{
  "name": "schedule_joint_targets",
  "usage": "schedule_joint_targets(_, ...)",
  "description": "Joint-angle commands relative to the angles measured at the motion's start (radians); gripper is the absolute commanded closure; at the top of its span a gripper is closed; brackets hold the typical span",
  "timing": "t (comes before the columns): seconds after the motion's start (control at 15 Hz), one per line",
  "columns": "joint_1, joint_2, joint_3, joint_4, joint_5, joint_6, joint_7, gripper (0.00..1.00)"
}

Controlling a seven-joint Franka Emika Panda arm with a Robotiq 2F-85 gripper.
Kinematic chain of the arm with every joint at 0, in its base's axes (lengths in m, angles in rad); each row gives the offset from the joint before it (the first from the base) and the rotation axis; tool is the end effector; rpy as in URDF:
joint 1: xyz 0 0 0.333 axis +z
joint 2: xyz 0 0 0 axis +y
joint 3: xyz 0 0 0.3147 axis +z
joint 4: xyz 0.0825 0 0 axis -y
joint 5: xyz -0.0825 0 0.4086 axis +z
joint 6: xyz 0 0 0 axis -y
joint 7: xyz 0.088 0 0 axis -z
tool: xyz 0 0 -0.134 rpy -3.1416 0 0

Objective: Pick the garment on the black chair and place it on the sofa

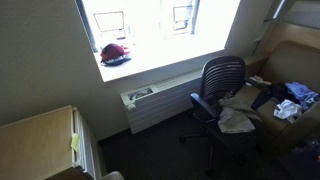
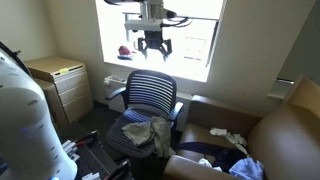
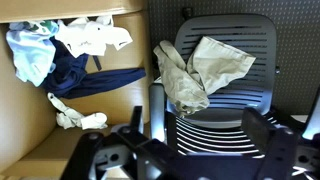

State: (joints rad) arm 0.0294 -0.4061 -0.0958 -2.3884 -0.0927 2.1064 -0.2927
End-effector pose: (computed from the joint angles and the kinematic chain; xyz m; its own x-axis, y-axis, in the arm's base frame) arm 0.4618 -0.0378 0.4440 0.9564 0.2733 0.1031 0.2659 -0.9607 0.0802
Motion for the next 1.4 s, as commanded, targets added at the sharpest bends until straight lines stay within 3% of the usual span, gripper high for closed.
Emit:
schedule_joint_targets(0.0,-0.008,0.000,0.008,0.002,0.004,-0.002,-0.003,0.00)
schedule_joint_targets(0.27,-0.008,0.000,0.008,0.002,0.004,-0.002,-0.002,0.00)
schedule_joint_targets(0.33,-0.001,0.090,0.050,-0.011,0.006,0.028,0.102,0.00)
schedule_joint_targets(0.53,0.010,0.166,0.154,-0.055,-0.096,0.003,0.262,0.00)
schedule_joint_targets(0.73,0.081,0.351,0.209,-0.026,-0.047,0.019,0.222,0.00)
schedule_joint_targets(0.93,0.100,0.553,0.217,0.115,0.015,0.018,0.178,0.00)
schedule_joint_targets(1.0,0.109,0.419,0.225,-0.008,-0.011,0.028,0.229,0.00)
schedule_joint_targets(1.2,0.108,0.549,0.221,0.094,-0.003,0.029,0.212,0.00)
schedule_joint_targets(1.33,0.106,0.539,0.220,0.053,0.042,0.186,0.299,0.00)
